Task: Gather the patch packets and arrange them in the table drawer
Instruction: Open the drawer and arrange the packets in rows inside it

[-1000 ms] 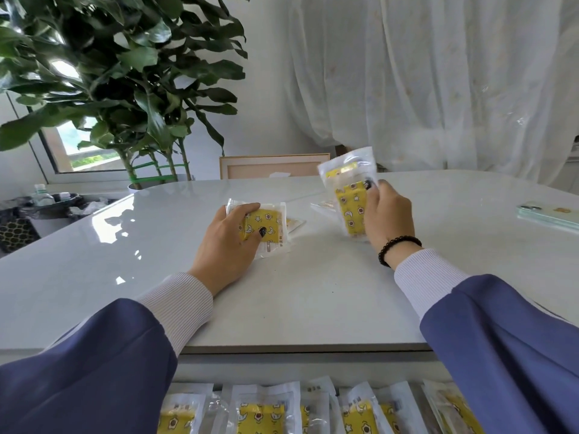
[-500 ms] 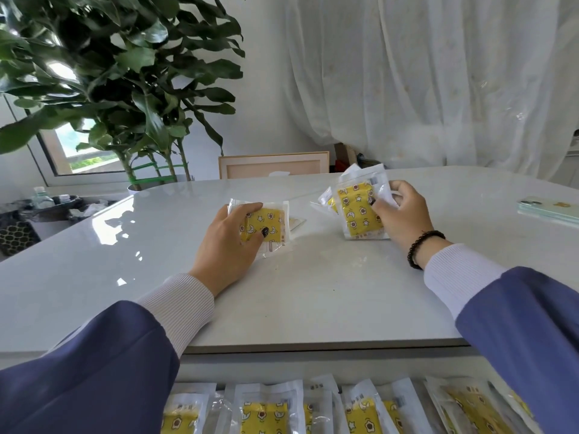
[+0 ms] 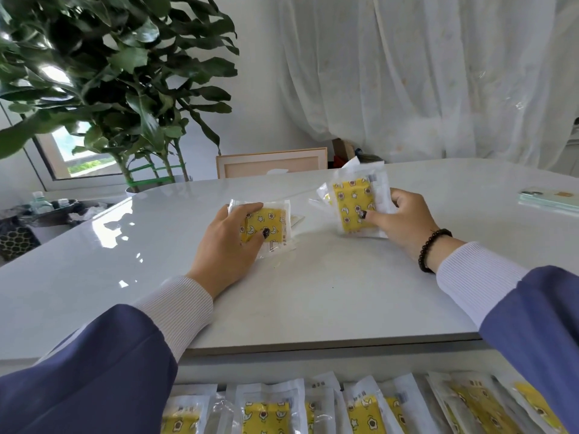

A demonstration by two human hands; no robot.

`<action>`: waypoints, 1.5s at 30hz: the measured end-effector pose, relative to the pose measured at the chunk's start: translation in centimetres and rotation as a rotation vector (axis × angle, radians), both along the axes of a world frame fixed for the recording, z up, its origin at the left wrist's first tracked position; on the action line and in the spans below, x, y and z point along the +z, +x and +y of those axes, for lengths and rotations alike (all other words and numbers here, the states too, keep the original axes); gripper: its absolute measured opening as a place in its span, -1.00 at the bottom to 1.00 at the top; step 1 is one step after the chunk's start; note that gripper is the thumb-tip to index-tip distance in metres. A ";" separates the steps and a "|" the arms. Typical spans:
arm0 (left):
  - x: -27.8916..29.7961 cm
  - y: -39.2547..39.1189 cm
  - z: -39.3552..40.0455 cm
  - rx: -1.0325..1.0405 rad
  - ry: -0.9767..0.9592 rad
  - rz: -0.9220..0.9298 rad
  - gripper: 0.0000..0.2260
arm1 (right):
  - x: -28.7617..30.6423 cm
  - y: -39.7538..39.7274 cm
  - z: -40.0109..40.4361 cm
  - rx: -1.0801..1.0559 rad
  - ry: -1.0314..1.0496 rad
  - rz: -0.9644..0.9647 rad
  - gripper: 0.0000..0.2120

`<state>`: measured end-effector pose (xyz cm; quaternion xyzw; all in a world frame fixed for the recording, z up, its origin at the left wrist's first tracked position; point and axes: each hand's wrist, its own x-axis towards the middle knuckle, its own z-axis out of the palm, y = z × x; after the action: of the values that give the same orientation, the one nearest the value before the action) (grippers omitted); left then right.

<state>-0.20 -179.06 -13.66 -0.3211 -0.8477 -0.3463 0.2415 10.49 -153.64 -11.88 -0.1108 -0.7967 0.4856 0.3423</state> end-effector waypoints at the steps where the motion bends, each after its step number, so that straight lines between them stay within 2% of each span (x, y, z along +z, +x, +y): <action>1: 0.0 0.0 0.0 0.002 0.003 0.003 -0.58 | 0.1 0.0 0.1 -0.014 -0.048 0.017 -0.86; 3: 0.1 0.0 0.1 0.003 0.004 0.002 -0.59 | 0.1 -0.2 0.3 -0.015 -0.082 0.006 -0.83; 7: 0.2 0.1 0.2 0.010 -0.019 -0.006 -0.58 | -0.4 -0.7 -0.2 -0.027 0.116 -0.135 -0.77; 9: 0.3 0.3 0.2 0.012 -0.027 -0.006 -0.59 | -0.5 -0.9 -0.5 -0.021 0.146 -0.119 -0.79; 11: 0.5 0.4 0.2 0.016 -0.036 -0.001 -0.58 | 0.0 -0.7 -0.9 -0.020 0.139 -0.071 -0.73; 15: 0.5 0.5 0.2 0.036 -0.048 0.002 -0.58 | 0.1 0.1 -1.3 0.041 -0.060 -0.012 -0.59; 17: 0.5 0.5 0.2 0.039 -0.057 0.017 -0.58 | 0.4 1.2 -1.9 0.123 -0.251 0.018 -0.64; 19: 0.6 0.6 0.2 0.035 -0.061 0.023 -0.58 | 1.3 3.1 -2.8 0.300 -0.449 0.026 -0.67; 21: 0.7 0.4 0.2 0.035 -0.060 0.028 -0.58 | 2.4 5.5 -3.5 0.475 -0.476 -0.038 -0.67; 23: 0.7 0.4 0.3 0.047 -0.067 0.031 -0.58 | 2.9 8.1 -4.2 0.611 -0.401 -0.121 -0.65; 27: 0.6 0.7 0.4 0.063 -0.092 0.046 -0.57 | 2.1 13.6 -4.7 0.630 -0.335 -0.317 -0.66; 32: 0.7 1.7 0.3 0.030 -0.080 0.039 -0.58 | -0.2 18.8 -4.3 0.700 -0.348 -0.553 -0.70; 35: 0.8 4.1 0.3 -0.036 0.050 -0.033 -0.59 | -2.2 20.4 -3.4 0.663 -0.475 -0.637 -0.63; 37: 1.2 7.5 0.5 -0.075 0.151 -0.088 -0.60 | -3.6 21.1 -2.7 0.556 -0.579 -0.690 -0.59; 40: 1.1 14.2 0.3 -0.202 0.256 -0.263 -0.62 | -5.0 21.8 -2.4 0.391 -0.592 -0.766 -0.74; 42: -0.2 18.8 -0.6 -0.272 0.246 -0.448 -0.62 | -5.3 22.3 -2.4 0.345 -0.587 -0.768 -0.81; 45: -2.5 22.8 -2.2 -0.341 0.150 -0.598 -0.62 | -5.8 22.4 -2.5 0.295 -0.598 -0.743 -0.86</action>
<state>22.63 -181.28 -16.12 -0.3238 -0.7873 -0.5217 -0.0557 32.89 -156.11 -17.70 -0.2558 -0.6977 0.6639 -0.0839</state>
